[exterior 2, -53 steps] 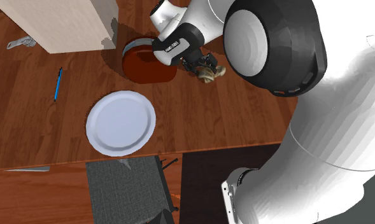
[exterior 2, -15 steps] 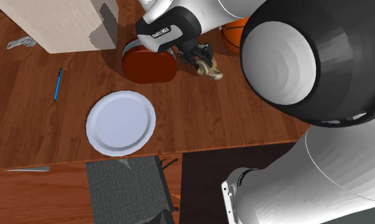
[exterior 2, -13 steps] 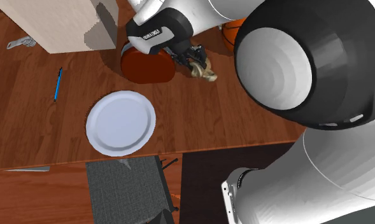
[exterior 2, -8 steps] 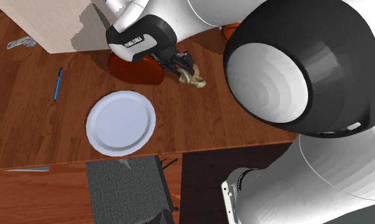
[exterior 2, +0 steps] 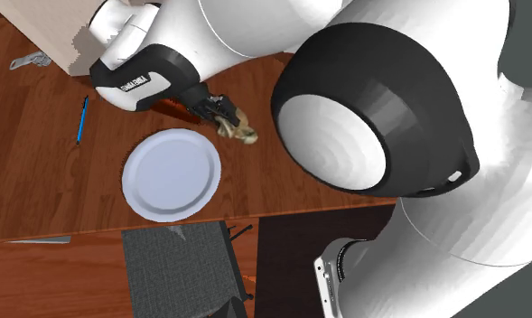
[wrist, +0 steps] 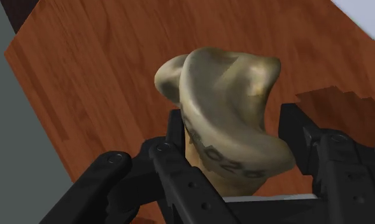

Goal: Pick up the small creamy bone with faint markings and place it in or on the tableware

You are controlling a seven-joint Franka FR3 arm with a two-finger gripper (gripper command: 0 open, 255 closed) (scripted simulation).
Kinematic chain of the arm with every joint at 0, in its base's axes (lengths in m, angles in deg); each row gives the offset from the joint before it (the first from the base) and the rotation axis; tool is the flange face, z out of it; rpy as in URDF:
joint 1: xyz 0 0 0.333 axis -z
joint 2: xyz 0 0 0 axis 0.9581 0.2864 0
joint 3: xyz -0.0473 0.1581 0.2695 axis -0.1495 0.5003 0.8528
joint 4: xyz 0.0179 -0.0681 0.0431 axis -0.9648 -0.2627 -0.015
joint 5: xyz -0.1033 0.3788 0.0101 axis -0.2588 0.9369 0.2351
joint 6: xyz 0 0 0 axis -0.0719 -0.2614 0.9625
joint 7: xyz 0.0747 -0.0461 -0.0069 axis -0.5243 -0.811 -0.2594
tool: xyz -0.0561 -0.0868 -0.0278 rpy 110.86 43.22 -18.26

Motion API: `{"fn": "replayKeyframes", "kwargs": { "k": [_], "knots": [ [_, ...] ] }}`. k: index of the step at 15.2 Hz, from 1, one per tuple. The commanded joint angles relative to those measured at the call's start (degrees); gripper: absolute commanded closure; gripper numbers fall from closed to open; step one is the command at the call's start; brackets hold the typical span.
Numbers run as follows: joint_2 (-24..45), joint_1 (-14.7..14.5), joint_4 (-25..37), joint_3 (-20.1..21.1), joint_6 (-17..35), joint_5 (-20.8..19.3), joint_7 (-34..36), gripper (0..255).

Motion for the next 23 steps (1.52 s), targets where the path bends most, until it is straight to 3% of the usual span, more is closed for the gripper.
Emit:
{"fn": "replayKeyframes", "kwargs": {
  "k": [1,9,17,23],
  "knots": [
    [1.31,-1.79,2.11,0.86,-1.29,0.72,2.0,255],
    [9.77,-10.15,14.82,3.24,-7.44,2.34,9.86,255],
    [21.26,-20.01,33.84,3.95,-15.59,2.69,15.93,255],
    [23.29,-20.07,32.54,3.5,-12.4,2.08,16.29,255]
  ]
}}
